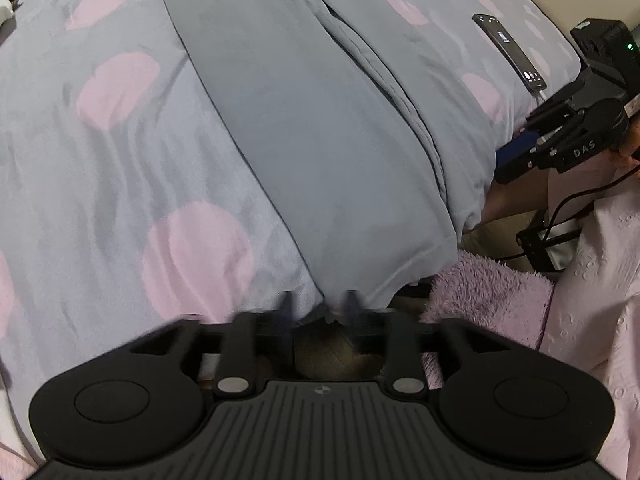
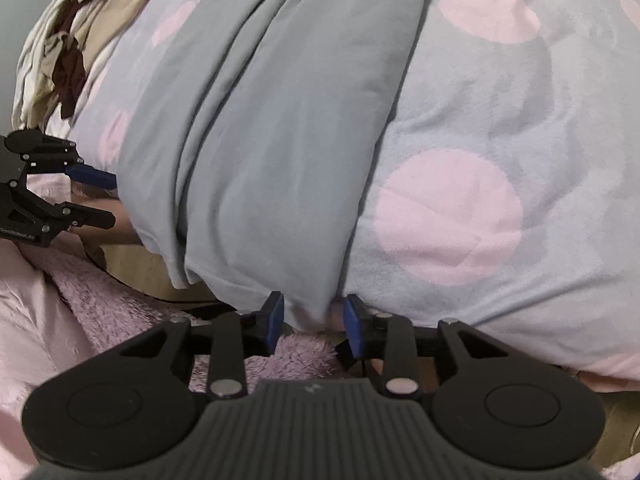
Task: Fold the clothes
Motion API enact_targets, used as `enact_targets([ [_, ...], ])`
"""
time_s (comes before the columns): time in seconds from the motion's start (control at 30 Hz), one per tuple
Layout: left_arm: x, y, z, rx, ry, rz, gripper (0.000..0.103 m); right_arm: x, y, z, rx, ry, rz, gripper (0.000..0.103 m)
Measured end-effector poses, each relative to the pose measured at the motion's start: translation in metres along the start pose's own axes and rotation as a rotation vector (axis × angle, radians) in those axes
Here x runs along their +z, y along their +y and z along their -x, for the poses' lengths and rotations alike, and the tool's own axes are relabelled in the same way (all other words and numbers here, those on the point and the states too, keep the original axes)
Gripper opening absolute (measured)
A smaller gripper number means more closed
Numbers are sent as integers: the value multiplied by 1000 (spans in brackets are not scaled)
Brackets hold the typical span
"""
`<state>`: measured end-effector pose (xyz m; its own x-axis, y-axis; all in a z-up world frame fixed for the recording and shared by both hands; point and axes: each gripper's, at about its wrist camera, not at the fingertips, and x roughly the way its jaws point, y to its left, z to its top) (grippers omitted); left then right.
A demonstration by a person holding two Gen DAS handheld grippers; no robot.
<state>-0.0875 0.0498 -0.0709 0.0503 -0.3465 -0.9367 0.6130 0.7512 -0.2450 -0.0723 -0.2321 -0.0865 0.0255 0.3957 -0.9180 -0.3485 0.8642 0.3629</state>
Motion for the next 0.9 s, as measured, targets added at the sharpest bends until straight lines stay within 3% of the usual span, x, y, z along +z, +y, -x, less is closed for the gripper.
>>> enact_targets([
  [0.17, 3, -11, -12, 2, 5, -26, 51, -1, 0, -20, 16, 20, -4, 39],
  [0.37, 1, -8, -13, -23, -26, 22, 53, -5, 0, -23, 19, 20, 33, 36],
  [0.5, -1, -13, -11, 27, -16, -16, 31, -9, -4, -9, 25, 2, 16, 36],
  [0.83, -3, -7, -20, -25, 20, 66, 31, -9, -2, -5, 51, -18, 23, 37],
  [0.9, -1, -8, -26, -29, 21, 80, 31, -11, -5, -2, 56, -20, 14, 32],
])
